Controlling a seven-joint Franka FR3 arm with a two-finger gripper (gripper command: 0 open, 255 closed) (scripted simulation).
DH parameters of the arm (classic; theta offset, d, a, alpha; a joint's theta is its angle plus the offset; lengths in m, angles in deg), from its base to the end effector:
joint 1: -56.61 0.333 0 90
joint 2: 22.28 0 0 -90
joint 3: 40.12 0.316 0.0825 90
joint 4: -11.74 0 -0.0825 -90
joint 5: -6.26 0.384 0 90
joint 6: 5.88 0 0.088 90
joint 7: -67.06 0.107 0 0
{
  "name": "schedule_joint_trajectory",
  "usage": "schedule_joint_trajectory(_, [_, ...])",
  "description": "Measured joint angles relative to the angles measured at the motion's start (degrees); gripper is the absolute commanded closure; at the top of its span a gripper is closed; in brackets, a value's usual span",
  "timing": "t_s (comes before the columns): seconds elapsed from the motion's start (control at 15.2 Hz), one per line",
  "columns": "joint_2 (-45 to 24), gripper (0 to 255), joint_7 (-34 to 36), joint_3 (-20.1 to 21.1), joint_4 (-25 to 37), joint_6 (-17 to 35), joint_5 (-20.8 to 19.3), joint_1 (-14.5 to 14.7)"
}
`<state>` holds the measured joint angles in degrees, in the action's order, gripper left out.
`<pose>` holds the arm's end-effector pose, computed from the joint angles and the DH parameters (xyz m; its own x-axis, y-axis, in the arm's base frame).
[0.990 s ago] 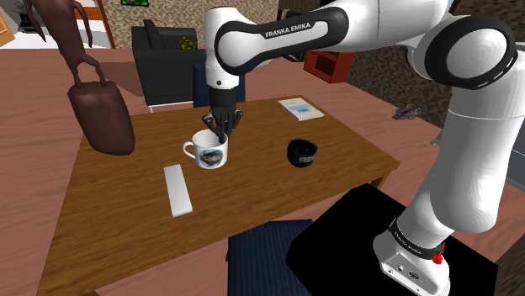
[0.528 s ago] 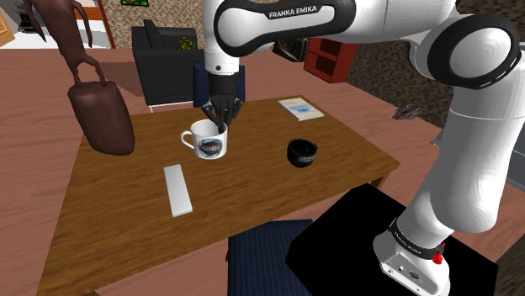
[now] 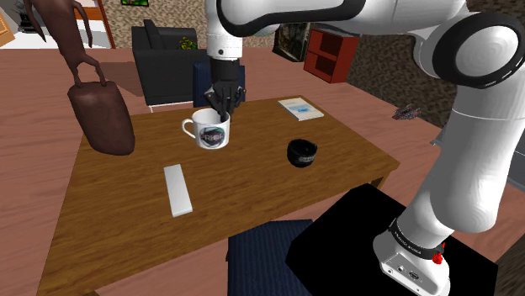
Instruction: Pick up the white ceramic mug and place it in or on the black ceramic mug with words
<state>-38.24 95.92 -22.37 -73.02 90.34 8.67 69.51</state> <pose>0.5564 0.3081 0.5180 0.9928 0.0213 -0.1182 0.0122 -0.9969 -0.0776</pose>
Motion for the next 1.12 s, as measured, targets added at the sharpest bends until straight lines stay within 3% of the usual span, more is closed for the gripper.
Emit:
schedule_joint_trajectory(0.46, [12.6, 255, -8.0, -2.5, -14.7, 1.8, 3.4, -5.3])
schedule_joint_trajectory(1.12, [27.3, 255, -20.5, -9.0, -29.6, 0.9, 4.8, -10.9])
